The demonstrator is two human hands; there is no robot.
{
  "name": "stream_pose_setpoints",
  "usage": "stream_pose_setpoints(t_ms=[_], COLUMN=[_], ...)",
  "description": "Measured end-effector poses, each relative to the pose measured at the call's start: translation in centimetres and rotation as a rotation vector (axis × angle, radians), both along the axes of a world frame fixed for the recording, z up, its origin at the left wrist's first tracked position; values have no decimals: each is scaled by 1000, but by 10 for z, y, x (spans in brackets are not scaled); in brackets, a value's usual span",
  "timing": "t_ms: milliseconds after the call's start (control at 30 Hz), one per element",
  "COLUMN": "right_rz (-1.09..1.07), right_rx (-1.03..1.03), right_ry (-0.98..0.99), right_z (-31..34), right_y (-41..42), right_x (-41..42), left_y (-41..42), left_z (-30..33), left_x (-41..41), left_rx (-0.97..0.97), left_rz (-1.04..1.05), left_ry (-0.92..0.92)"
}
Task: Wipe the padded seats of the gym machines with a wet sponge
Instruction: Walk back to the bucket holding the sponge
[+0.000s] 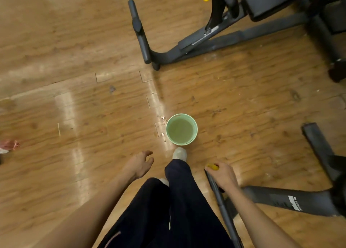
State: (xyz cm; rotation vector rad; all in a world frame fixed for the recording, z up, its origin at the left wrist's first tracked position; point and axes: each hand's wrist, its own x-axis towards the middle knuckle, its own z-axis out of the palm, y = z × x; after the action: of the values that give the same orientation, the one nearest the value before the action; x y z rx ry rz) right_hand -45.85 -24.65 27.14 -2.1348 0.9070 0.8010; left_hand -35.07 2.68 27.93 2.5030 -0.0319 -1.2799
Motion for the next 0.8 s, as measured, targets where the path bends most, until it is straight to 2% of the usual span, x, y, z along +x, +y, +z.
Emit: stream_pose_setpoints(t_ms=[100, 167, 267, 333, 367, 467, 567, 633, 700, 800], right_rz=[-120, -223, -327, -333, -335, -390, -567, -673, -699, -823], right_rx=[117, 206, 365, 457, 479, 533, 603, 511, 445, 680], right_ry=[-98, -162, -211, -214, -220, -229, -259, -254, -170, -61], right_z=[3, 3, -2, -11, -17, -42, -66, -85, -104, -128], right_y=[6, 13, 24, 32, 35, 40, 42, 42, 40, 40], right_x=[50, 78, 112, 127, 133, 143, 150, 155, 161, 173], left_y=[-40, -64, -100, -117, -121, -127, -120, -113, -108, -104], left_z=[-8, -14, -24, -36, -44, -68, -99, -122, -143, -165], left_x=[26, 37, 55, 67, 74, 93, 112, 125, 135, 146], left_rx=[-72, -187, -429, -580, -620, -598, -542, -505, -531, -587], left_rz=[19, 92, 435, 689, 769, 811, 760, 782, 876, 908], left_ry=[39, 78, 266, 448, 472, 414, 418, 429, 494, 539])
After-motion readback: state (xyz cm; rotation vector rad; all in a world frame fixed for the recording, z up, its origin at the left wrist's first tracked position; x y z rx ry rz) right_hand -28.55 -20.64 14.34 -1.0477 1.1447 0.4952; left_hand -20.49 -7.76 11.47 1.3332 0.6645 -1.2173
